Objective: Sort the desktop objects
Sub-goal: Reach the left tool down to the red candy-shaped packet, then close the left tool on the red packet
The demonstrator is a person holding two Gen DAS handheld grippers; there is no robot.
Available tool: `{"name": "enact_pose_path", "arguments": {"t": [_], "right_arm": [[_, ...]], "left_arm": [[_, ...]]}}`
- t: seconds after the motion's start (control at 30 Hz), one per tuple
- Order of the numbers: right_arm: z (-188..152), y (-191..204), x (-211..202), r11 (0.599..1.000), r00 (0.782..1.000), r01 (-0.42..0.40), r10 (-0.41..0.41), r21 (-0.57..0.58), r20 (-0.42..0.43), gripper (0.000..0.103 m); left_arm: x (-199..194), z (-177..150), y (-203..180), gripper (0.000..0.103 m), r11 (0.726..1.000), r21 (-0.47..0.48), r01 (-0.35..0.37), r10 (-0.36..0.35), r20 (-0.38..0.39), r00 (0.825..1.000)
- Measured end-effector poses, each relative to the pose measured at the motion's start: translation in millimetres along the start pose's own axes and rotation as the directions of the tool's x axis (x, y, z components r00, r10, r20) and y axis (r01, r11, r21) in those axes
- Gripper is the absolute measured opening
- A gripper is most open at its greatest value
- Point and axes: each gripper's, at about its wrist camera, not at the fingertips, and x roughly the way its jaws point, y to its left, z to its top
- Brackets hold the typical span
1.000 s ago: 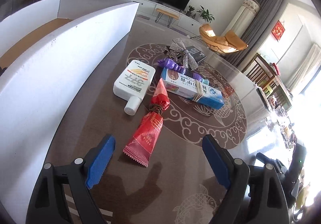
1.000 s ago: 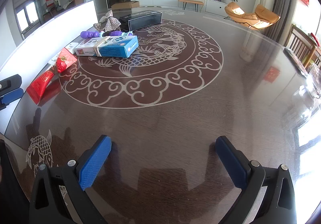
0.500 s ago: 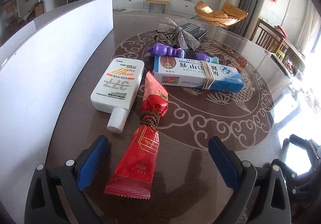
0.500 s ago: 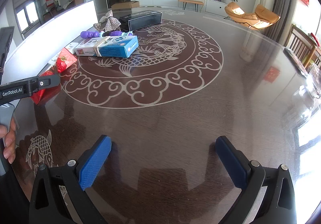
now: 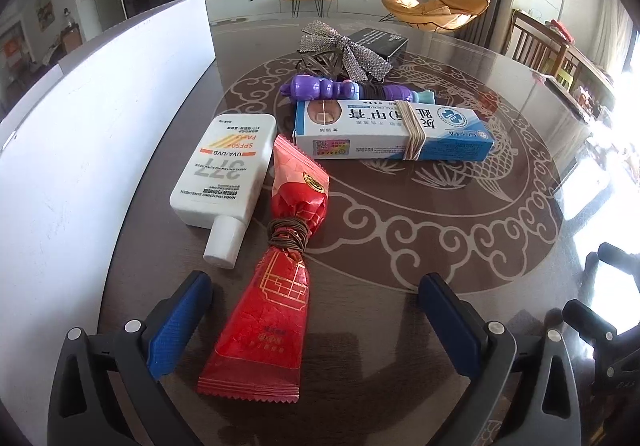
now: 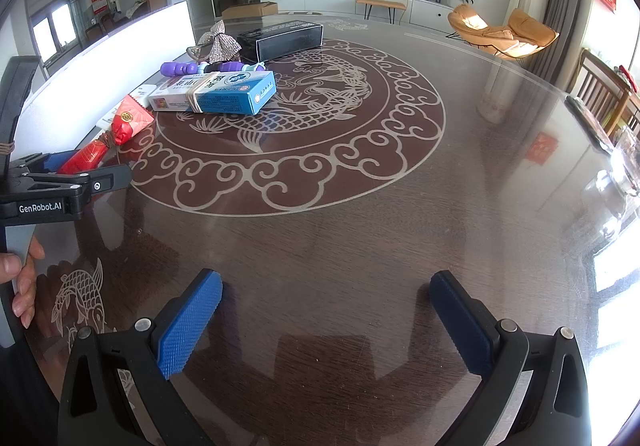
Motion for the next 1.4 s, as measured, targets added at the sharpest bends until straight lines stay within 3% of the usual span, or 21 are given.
{"name": "enact_pose_path", "arguments": {"t": [1.2,1.3,1.4], "right_arm": [[0,0,0,1.000,1.000,0.000,0.000,0.000,0.000,0.103],[0,0,0,1.000,1.000,0.000,0.000,0.000,0.000,0.103],[0,0,0,1.000,1.000,0.000,0.000,0.000,0.000,0.103]], "left_arm": [[0,-1,-3,0.103,1.000,0.005,-0.001,0.001,0.002,1.000],[-7,-4,-5,0.068,1.000,0.018,0.008,-0.009,0.050,0.999],[-11,-6,-3,0.042,1.000,0.017,0.009,-0.010,0.065,0.998]]}}
